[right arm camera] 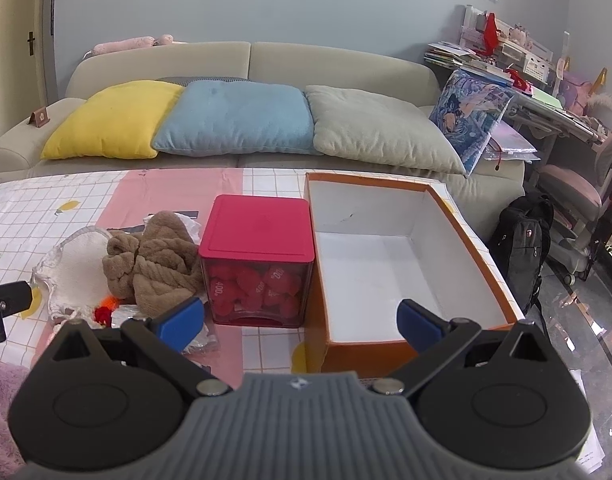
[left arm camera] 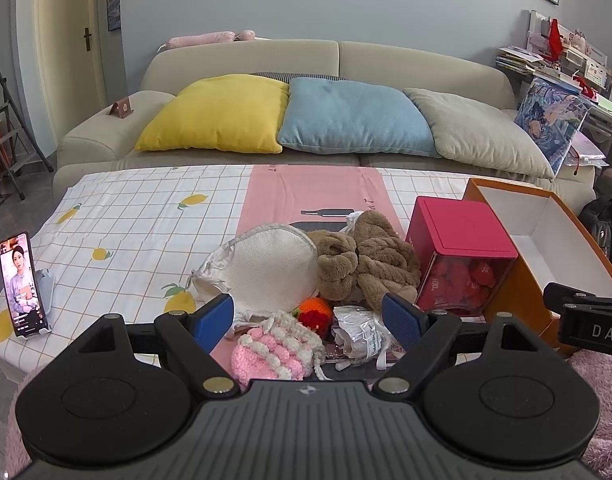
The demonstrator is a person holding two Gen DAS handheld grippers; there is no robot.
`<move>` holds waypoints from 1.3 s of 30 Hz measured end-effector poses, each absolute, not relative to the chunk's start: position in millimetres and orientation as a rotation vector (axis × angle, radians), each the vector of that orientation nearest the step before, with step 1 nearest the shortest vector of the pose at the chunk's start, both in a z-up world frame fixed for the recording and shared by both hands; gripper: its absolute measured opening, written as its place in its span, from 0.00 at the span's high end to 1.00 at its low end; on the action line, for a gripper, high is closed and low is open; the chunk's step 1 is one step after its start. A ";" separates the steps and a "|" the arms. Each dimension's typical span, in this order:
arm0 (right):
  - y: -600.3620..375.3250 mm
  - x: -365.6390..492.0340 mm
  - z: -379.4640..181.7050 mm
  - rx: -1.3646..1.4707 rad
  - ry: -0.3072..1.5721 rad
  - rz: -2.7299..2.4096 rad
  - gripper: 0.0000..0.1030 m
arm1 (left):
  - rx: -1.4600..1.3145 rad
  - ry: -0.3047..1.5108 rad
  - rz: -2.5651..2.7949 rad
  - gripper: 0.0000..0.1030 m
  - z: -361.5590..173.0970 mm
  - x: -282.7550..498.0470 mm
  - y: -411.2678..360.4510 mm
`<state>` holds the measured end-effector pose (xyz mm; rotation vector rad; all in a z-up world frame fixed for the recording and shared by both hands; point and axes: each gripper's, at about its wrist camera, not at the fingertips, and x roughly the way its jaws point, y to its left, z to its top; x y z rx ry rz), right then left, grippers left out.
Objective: Organize soft objects
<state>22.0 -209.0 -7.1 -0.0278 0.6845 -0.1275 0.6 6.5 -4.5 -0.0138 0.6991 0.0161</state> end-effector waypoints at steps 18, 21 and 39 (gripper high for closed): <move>-210.2 23.4 -9.4 -0.024 0.694 -0.131 0.02 | -0.014 0.698 0.017 0.05 -4.8 0.1 6.0; -210.1 23.4 -9.6 -0.024 0.695 -0.131 0.02 | -0.013 0.698 0.017 0.05 -4.5 0.1 6.3; -211.8 24.8 -11.7 -0.015 0.712 -0.136 0.02 | -0.015 0.699 0.017 0.05 -4.9 -0.1 6.5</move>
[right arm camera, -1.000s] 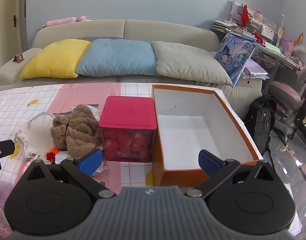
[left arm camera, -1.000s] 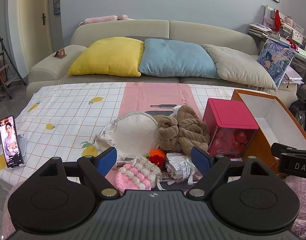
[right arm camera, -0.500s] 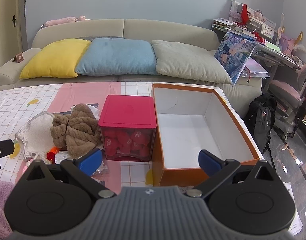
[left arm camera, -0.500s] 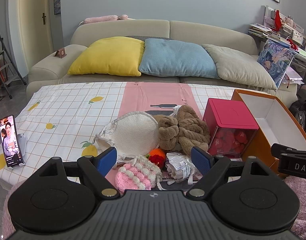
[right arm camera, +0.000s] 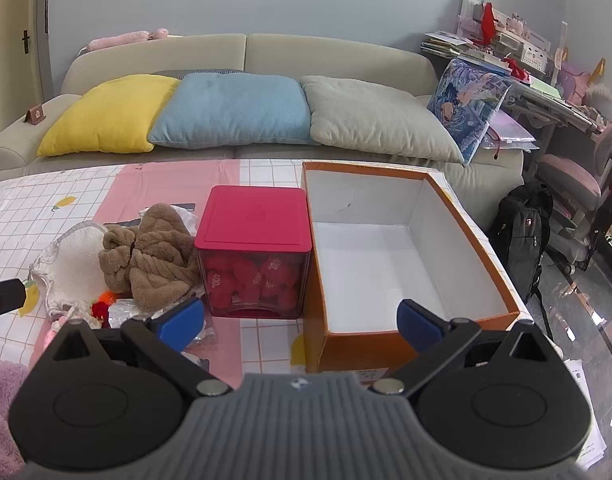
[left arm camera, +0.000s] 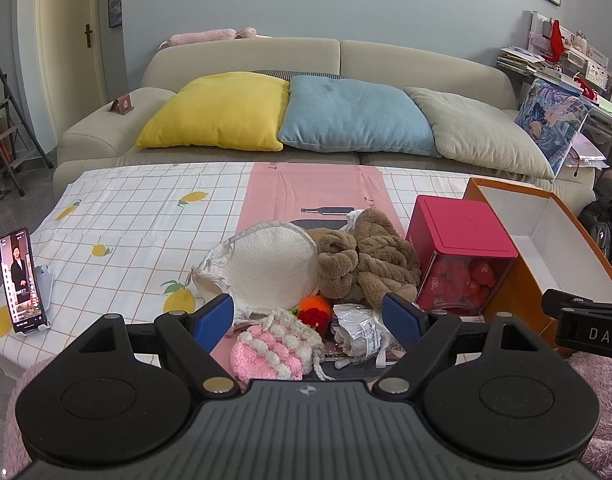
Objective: Organize soft objects
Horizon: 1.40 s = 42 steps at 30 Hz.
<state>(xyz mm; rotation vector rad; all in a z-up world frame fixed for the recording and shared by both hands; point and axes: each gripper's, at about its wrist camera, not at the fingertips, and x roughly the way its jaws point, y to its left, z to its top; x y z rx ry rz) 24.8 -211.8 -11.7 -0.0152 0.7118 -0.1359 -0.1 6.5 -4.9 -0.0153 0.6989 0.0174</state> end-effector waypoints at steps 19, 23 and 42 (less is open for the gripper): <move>-212.1 25.4 -13.2 -0.010 0.720 -0.138 0.02 | -0.018 0.702 0.009 0.05 -7.8 -1.9 2.7; -212.1 27.1 -14.1 -0.006 0.726 -0.133 0.02 | -0.023 0.701 0.000 0.06 -7.5 0.0 3.9; -155.2 57.5 -56.5 -0.112 0.822 0.312 0.45 | -0.209 0.982 -0.174 0.54 -57.3 29.4 67.0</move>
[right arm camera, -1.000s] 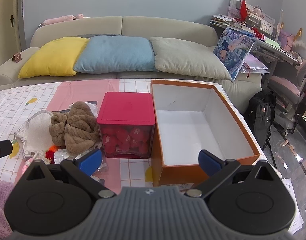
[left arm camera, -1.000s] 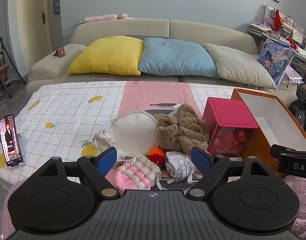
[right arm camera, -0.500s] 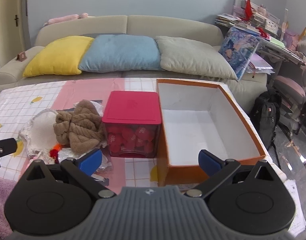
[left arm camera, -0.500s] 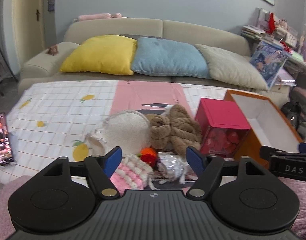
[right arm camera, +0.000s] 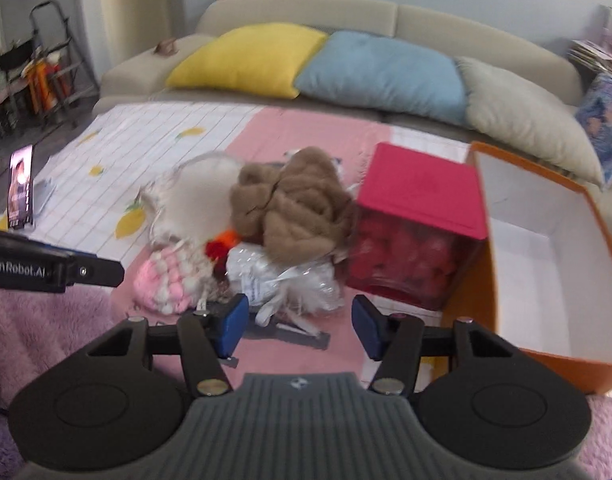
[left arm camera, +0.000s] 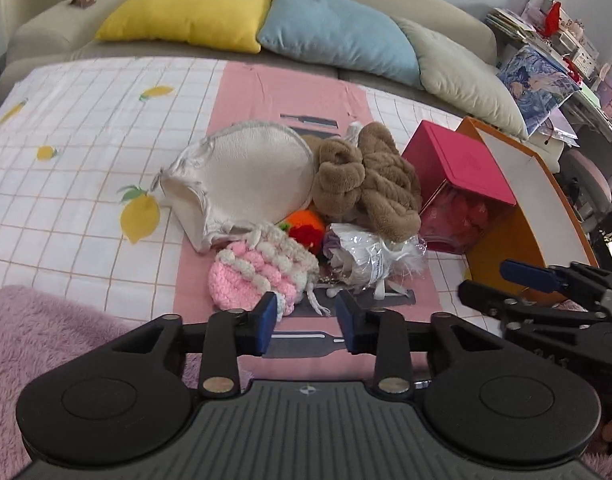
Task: Organize soft objects
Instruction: 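Grasp the pink crocheted pouch with the left gripper while the right gripper grasps the plastic bag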
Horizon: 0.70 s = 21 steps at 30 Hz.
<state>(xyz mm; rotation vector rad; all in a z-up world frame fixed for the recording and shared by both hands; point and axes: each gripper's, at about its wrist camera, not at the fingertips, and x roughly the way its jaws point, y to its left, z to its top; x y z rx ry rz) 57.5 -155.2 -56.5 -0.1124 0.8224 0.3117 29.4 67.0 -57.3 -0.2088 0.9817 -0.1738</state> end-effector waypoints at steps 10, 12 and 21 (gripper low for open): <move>-131.2 93.8 -92.5 -0.268 0.891 0.348 0.44 | 0.003 1.039 -0.253 0.44 -81.0 66.2 49.0; -132.1 96.8 -98.1 -0.302 0.892 0.357 0.44 | 0.052 1.045 -0.256 0.43 -86.3 71.5 43.5; -129.3 123.0 -134.1 -0.471 0.903 0.408 0.37 | 0.160 1.148 -0.235 0.33 -123.7 94.2 30.5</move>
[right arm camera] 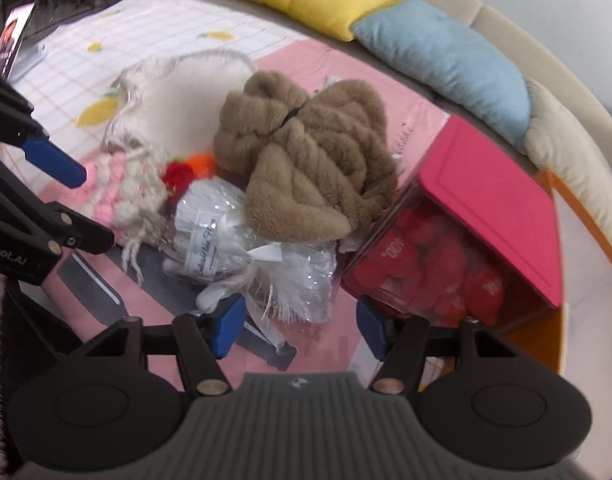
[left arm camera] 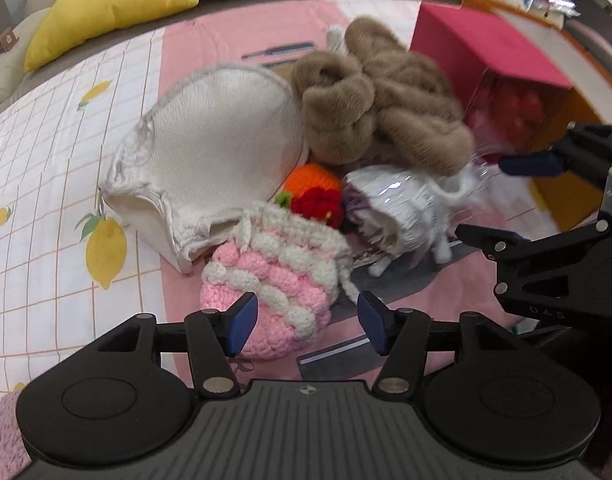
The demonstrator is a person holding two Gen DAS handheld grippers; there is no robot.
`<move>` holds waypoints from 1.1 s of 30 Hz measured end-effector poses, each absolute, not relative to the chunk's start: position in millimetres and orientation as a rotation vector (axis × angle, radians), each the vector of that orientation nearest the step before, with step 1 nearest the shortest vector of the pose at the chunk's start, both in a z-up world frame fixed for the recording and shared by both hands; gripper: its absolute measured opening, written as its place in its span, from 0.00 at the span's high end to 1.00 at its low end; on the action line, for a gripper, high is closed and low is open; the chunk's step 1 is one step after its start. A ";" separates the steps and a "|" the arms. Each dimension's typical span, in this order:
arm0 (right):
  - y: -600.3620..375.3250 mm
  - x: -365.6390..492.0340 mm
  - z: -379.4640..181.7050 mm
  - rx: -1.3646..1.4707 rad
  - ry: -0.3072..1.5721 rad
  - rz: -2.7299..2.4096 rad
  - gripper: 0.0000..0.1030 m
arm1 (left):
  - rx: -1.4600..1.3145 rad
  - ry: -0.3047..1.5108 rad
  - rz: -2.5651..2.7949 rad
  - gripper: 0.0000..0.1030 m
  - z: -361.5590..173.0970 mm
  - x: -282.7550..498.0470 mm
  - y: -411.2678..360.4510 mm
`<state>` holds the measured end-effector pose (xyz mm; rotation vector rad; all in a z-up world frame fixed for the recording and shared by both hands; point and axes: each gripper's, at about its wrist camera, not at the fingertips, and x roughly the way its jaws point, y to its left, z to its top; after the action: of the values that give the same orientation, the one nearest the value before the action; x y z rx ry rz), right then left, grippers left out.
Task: Organize soft objects
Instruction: 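Grasp the pink crocheted pouch with the left gripper while the right gripper grasps the plastic bag, then carry the pouch and bag into the white box and open both grippers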
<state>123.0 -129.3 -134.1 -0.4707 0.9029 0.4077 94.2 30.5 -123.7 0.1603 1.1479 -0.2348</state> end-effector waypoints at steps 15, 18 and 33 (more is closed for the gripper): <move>-122.2 123.0 -149.3 -0.470 0.887 0.440 0.81 | 0.247 1.123 -0.145 0.66 -136.8 86.9 18.8; -124.3 115.6 -138.1 -0.443 0.901 0.442 0.86 | 0.225 1.084 -0.142 0.73 -123.1 76.7 20.0; -161.4 72.6 -78.5 -0.175 0.944 0.405 0.95 | -0.055 1.004 -0.094 0.75 -54.7 50.5 35.0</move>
<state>72.6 -161.4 -78.5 -0.1752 0.9437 0.4052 50.5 35.0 -54.7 -0.0553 1.0041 -0.0940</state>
